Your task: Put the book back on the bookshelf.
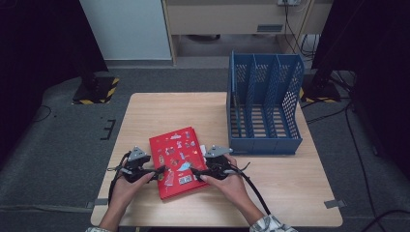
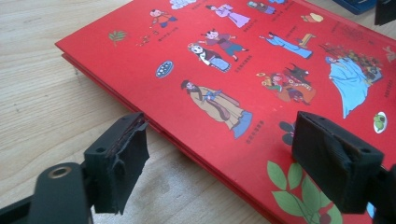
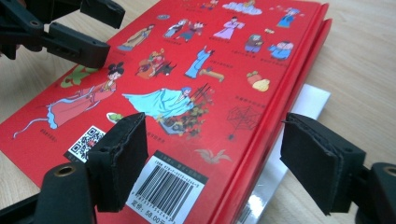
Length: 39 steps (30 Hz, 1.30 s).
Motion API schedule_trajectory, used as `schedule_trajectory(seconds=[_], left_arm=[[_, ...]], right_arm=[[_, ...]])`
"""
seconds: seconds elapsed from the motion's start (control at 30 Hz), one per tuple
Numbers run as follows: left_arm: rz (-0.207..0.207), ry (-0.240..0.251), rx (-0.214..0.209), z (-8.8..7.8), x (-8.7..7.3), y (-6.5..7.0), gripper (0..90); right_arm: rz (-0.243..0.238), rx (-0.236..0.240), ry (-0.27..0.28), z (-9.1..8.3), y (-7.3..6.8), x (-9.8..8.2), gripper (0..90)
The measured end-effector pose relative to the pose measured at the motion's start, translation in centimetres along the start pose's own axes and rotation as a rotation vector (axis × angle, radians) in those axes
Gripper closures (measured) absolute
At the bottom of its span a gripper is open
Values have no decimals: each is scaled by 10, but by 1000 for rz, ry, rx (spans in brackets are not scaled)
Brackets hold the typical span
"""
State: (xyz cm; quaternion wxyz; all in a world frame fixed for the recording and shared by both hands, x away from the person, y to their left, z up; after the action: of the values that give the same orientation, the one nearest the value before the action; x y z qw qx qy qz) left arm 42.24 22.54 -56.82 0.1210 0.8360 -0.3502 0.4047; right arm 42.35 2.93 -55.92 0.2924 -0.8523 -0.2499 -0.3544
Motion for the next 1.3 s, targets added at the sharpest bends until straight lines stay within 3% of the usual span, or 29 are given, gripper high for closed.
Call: schedule_trajectory(seconds=[0.27, 0.4, 0.47, 0.63, 0.87, 0.97, 1.1, 1.3], left_arm=[[-23, 6, -31, 2, 0, 3, 202], [-46, 5, -31, 3, -1, 3, 182], [-57, 7, -55, 4, -1, 5, 169], [-59, 9, -65, 4, -2, 5, 155], [-24, 16, -56, 5, 2, 5, 154], [-40, 26, -63, 6, 3, 5, 153], [-8, 18, -57, 7, 4, 5, 163], [3, 16, -57, 10, 6, 6, 161]], right_arm=[[-1, 10, -35, 5, -2, -7, 213], [2, 9, -37, 5, -2, -8, 213], [6, 10, -38, 5, -2, -9, 211], [15, 18, -41, 4, -2, -11, 209], [14, 21, -44, 0, -4, -14, 211], [18, 22, -41, -1, -5, -16, 212], [15, 23, -46, -4, -7, -19, 215], [11, 29, -47, -10, -10, -24, 225]])
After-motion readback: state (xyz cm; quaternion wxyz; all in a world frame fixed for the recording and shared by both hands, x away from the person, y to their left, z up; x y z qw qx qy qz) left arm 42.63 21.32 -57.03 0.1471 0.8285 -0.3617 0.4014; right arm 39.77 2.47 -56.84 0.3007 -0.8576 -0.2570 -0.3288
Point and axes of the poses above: each handheld gripper's, and its own axes: z roughly forward along the jaws, x roughly out of its top, y roughly to its right, the point moved 9 cm from there along z, roughly forward along the jaws, and after that the axes turned 14 degrees about z, right-handed, at the moved point
